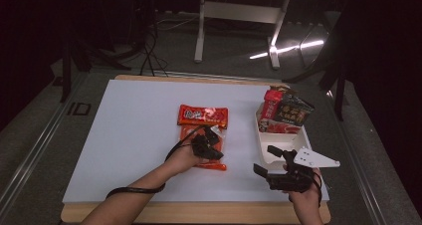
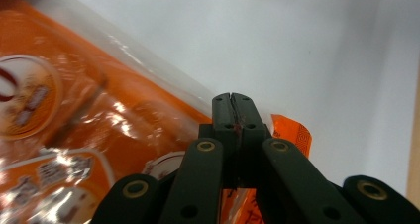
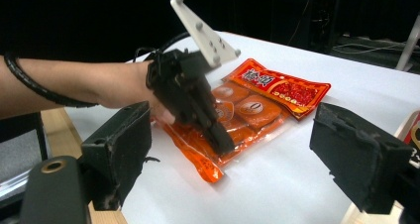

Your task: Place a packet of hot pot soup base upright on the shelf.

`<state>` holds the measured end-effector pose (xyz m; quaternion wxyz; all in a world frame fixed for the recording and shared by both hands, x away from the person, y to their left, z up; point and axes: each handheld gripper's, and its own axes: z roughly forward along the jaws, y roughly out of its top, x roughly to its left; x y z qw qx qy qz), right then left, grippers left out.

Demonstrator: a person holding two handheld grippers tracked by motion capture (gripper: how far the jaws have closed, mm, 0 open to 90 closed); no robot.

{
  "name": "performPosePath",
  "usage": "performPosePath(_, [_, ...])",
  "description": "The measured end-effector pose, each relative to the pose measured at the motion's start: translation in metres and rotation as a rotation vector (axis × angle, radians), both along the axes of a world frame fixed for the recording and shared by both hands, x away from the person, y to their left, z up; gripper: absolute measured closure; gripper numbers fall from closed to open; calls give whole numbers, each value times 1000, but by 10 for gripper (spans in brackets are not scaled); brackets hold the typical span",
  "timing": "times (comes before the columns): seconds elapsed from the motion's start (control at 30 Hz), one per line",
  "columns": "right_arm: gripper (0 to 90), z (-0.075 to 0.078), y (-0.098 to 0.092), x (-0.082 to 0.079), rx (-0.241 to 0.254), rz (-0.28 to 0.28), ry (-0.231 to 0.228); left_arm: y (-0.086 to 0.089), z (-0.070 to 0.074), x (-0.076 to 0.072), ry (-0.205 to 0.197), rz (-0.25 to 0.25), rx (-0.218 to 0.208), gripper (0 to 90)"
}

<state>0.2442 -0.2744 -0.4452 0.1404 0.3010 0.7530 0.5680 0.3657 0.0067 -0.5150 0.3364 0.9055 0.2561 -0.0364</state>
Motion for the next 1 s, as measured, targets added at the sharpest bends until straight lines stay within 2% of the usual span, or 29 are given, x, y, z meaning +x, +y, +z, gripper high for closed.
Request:
performPosePath(0.03, [161,0,0,0,-2,1,-1,5,2,2,-4,17,-23,900])
performPosePath(0.23, [162,-2,3,1,-13,7,5,44,14,22,-77,130,-62,900])
performPosePath(0.37, [161,-3,4,1,-17,10,7,70,13,37,-110,221,-44,900])
performPosePath(0.5, [161,-3,4,2,-19,11,12,90,8,51,-140,285,-63,900])
performPosePath(0.6, [161,-4,5,3,-23,16,14,97,4,58,-153,312,-69,900])
performPosePath(0.63, [161,-5,5,3,-25,17,19,100,1,62,-140,323,-99,900])
performPosePath(0.67, [161,-5,6,3,-25,19,21,101,0,65,-133,319,-102,900])
performPosePath(0.73, [161,-5,6,3,-27,21,19,102,-4,69,-142,339,-93,900])
performPosePath(0.77, [161,-6,6,3,-28,23,18,102,-6,71,-134,347,-85,900])
performPosePath(0.83, [161,-6,6,3,-27,24,21,101,-8,74,-141,364,-46,900])
performPosePath(0.9, [161,-6,6,3,-28,25,20,101,-11,76,-134,371,-51,900])
performPosePath(0.97, [161,-6,6,3,-29,25,22,99,-14,78,-145,371,-15,900])
performPosePath(1.0, [161,-6,6,3,-28,25,22,100,-15,79,-149,383,-20,900])
